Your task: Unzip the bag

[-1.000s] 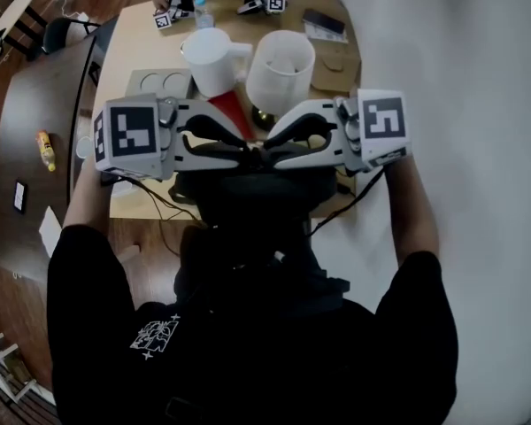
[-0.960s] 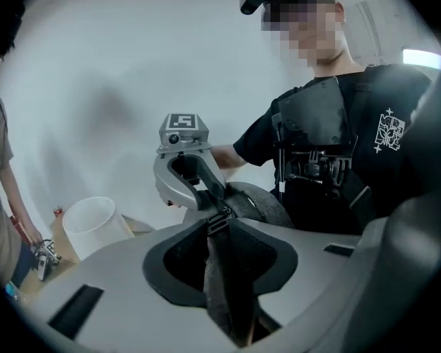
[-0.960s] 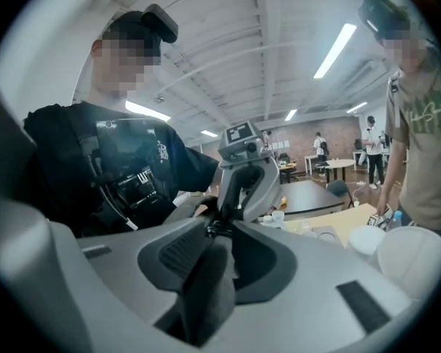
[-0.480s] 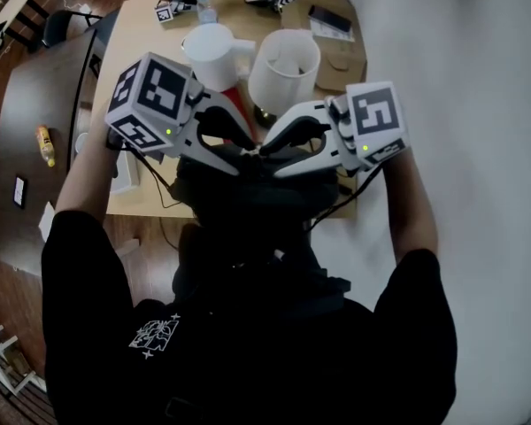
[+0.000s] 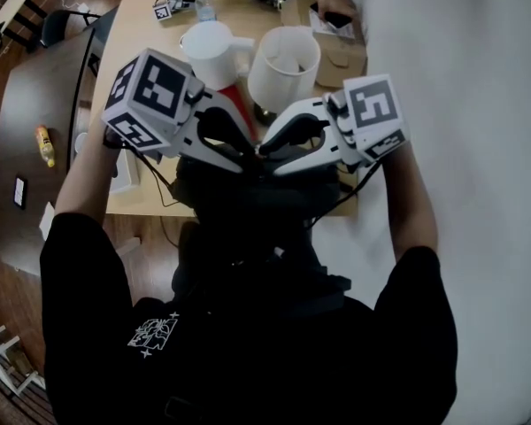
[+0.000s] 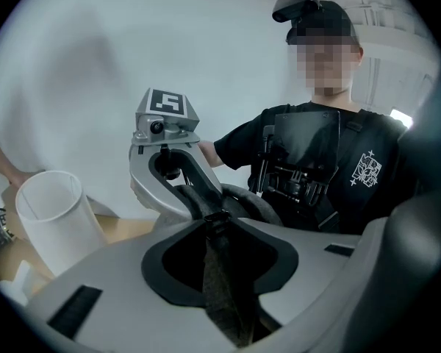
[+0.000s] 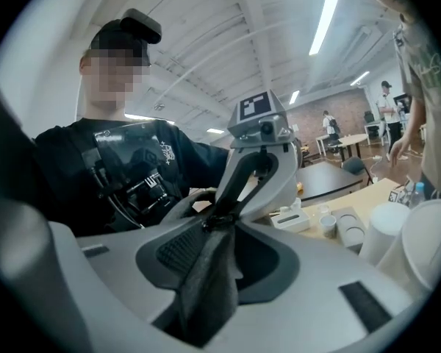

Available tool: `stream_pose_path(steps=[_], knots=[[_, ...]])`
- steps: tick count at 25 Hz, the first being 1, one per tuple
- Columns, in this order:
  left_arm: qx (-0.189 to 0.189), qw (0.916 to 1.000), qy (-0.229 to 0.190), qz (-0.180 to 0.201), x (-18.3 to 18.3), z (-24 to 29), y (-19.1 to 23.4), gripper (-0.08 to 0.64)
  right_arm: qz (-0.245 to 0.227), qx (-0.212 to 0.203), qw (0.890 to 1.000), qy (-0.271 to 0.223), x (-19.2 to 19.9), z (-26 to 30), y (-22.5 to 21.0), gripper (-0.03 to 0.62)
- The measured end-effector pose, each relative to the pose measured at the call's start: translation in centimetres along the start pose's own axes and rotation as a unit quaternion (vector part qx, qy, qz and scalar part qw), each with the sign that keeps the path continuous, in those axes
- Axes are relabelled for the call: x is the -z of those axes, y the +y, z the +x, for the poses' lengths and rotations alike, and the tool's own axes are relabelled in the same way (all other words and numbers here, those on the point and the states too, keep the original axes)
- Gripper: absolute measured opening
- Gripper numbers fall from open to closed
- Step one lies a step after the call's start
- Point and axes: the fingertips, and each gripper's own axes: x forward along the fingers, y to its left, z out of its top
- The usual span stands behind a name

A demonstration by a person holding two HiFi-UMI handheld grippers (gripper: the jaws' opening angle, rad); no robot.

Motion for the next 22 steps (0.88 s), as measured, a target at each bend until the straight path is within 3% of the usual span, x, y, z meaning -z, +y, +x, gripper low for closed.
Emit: stream_pose_path(steps=[8, 11, 18, 22], knots=[[-0.016, 0.9996, 0.011, 0.018, -0.5, 0.2, -0.4, 0.071, 0.036, -0.058, 0.998, -0.006, -0.4, 0.5, 0.5, 0.167], [-0.027, 0.9993, 0.017, 0.017, -0.4, 0.4, -0.3, 0.071, 0.049, -0.060, 0.997, -0.005, -0.2, 0.6, 0.4, 0.169], [-0.046, 0.9979, 0.024, 0.039, -0.6, 0.4, -0.7, 0.063, 0.102, -0.077, 0.990, 0.053, -0.1, 1.6, 0.0, 0.134], [-0.046, 0.9975, 0.024, 0.048, -0.6, 0.6, -1.1, 0.054, 0.069, -0.075, 0.992, 0.070, -0.4, 1.8, 0.5, 0.083]])
